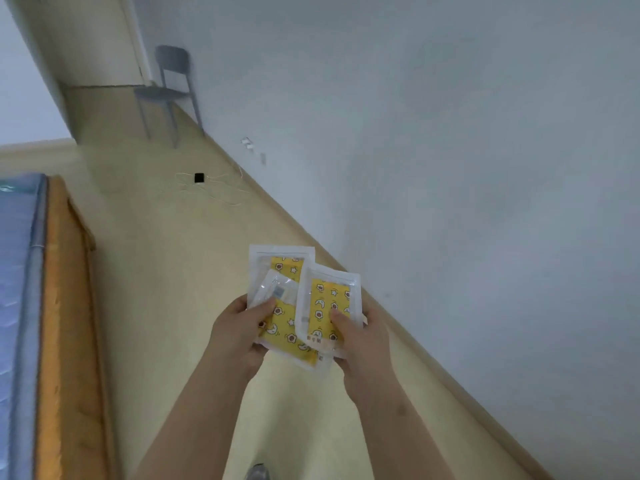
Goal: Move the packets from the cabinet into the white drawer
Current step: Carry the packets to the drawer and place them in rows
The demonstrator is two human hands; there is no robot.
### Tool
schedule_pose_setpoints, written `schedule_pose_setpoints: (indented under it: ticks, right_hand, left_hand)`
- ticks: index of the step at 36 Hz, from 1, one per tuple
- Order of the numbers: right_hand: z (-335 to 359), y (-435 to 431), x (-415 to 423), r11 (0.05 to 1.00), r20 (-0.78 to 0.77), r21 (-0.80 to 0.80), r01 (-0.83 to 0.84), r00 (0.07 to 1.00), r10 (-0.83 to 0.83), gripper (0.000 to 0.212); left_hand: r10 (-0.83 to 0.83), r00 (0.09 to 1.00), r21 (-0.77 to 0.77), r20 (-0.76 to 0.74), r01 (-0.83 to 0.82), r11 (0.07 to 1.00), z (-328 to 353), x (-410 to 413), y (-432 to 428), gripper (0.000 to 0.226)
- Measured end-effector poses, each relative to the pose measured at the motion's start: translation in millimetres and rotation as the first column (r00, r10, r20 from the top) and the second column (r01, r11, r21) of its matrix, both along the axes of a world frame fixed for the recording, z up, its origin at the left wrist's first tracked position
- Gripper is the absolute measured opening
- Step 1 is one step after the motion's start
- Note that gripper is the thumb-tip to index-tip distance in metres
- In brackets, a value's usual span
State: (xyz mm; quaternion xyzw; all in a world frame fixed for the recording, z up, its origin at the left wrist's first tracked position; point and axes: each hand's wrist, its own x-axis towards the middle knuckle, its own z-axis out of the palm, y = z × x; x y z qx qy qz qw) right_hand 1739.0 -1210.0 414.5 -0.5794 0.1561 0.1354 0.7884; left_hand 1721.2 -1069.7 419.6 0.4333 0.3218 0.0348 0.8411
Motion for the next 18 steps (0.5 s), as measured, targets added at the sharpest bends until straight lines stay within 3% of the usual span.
schedule_pose_setpoints:
  ticks: [4, 11, 18]
  right_hand:
    - [12, 61, 76, 0.997, -0.005, 0.050, -0.052, 0.999, 0.053, 0.041]
    - [26, 150, 175, 0.978, -0.015, 0.141, -0.154, 0.987, 0.158, 0.013]
    - [14, 228, 284, 0.927, 0.045, 0.178, -0.330, 0.944, 0.327, 0.022]
  left_hand:
    - [0.067, 0.997, 0.018, 0.025, -0.067, 0.998, 16, 65, 58, 0.015]
    - [0.120, 0.990, 0.038, 0.079, -0.123, 0.992, 21, 150, 135, 0.023]
    - [0.134, 0.988, 0.103, 0.076, -0.141, 0.985, 11, 248, 206, 0.025]
